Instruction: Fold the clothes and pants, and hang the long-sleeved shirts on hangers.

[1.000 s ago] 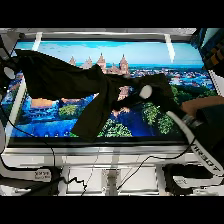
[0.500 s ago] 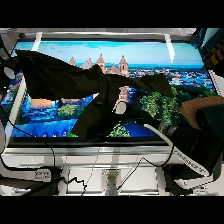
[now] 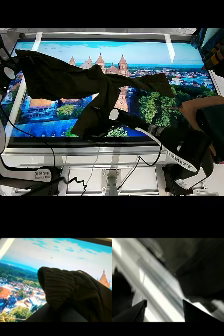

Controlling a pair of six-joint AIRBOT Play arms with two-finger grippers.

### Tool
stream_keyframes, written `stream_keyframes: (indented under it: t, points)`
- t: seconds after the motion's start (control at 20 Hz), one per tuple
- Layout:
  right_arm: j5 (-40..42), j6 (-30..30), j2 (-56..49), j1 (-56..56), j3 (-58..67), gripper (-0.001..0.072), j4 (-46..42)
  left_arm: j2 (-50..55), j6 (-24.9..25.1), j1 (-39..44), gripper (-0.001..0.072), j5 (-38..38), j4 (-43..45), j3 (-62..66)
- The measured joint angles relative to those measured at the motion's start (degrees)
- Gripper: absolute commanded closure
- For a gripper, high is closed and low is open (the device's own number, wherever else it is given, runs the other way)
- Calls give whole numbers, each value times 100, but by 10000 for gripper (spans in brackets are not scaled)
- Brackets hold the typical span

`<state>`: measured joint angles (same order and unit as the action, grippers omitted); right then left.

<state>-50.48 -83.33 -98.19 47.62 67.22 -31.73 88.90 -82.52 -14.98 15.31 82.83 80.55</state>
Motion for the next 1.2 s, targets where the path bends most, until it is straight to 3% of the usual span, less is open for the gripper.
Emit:
stream_keyframes:
  t: [0.3,0.65,0.8,0.95,1.0,1.2]
  points:
    - [264,-863,-35,-175,0,217,-673,0,0,0,670,-2,0,0]
    - [48,-1169,-37,-348,0,220,-894,0,0,0,669,-2,2,0]
    - [184,-1204,-37,-313,2,307,-857,0,0,0,669,-2,2,0]
    - [369,-1213,-39,-240,0,344,-809,0,0,0,670,-2,2,0]
    - [415,-1217,-42,-219,0,393,-798,0,0,0,670,-2,2,0]
    - [667,-1281,-103,-131,0,403,-776,0,0,0,670,15,2,0]
